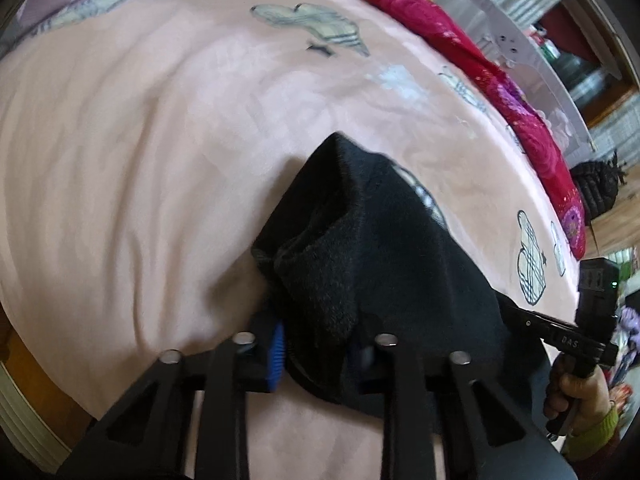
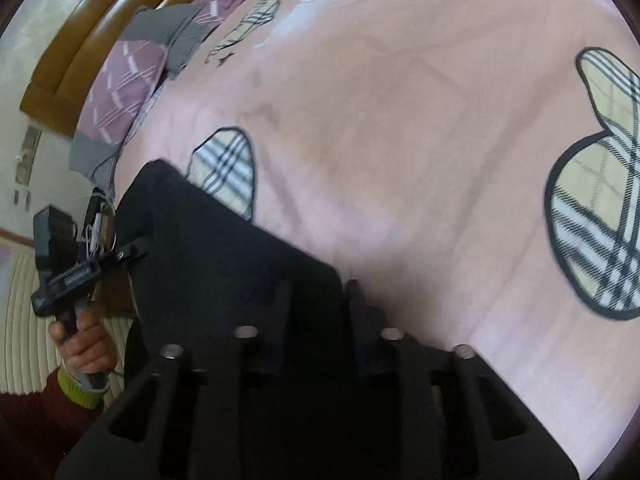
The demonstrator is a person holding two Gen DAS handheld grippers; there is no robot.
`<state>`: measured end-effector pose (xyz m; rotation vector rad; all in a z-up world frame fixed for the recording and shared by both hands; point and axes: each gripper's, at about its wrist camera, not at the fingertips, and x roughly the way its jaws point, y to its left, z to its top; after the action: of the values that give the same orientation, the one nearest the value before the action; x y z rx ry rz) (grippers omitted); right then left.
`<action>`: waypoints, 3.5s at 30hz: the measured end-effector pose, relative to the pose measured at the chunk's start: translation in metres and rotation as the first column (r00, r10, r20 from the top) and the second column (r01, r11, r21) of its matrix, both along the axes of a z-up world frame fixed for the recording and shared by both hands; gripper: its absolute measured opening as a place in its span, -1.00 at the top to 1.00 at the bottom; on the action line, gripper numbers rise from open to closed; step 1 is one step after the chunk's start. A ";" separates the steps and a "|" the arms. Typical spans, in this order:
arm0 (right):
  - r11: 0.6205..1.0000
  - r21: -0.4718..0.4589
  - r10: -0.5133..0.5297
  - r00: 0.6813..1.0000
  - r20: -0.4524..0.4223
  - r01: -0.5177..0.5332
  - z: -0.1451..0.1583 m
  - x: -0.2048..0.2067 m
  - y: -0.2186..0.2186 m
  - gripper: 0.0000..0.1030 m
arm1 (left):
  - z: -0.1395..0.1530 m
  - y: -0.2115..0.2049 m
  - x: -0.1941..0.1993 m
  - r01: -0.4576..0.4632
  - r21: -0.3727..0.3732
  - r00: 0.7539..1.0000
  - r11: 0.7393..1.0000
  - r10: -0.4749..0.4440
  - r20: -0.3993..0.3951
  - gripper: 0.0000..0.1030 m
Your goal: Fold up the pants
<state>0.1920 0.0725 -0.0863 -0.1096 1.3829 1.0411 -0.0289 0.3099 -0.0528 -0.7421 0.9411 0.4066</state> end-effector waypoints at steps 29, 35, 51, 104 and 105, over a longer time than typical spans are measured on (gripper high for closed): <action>0.979 -0.064 -0.144 0.883 0.446 0.192 0.039 -0.048 0.009 0.42 | 0.013 0.011 -0.014 0.038 0.192 0.998 0.981 -0.046 0.035 0.22; 0.966 0.068 -0.257 0.892 0.373 0.250 0.071 -0.069 -0.029 0.00 | 0.051 0.002 -0.034 -0.015 0.256 0.996 0.966 -0.008 0.086 0.13; 0.849 0.135 -0.528 0.806 0.267 0.511 0.081 -0.141 -0.191 -0.02 | 0.077 -0.100 0.004 0.243 0.292 0.960 0.925 -0.272 0.061 -0.07; 0.327 0.236 -0.937 0.347 -0.046 0.915 0.020 -0.180 -0.423 -0.08 | 0.054 -0.438 0.165 0.918 0.258 0.356 0.301 -0.913 -0.201 -0.28; 0.324 0.239 -0.938 0.344 -0.047 0.915 0.020 -0.178 -0.422 -0.08 | 0.052 -0.443 0.169 0.926 0.248 0.337 0.285 -0.920 -0.200 -0.28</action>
<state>0.0140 -0.3497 -0.0666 0.7605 0.9311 0.1458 0.1401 -0.1329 -0.0006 0.2286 1.1312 -0.5092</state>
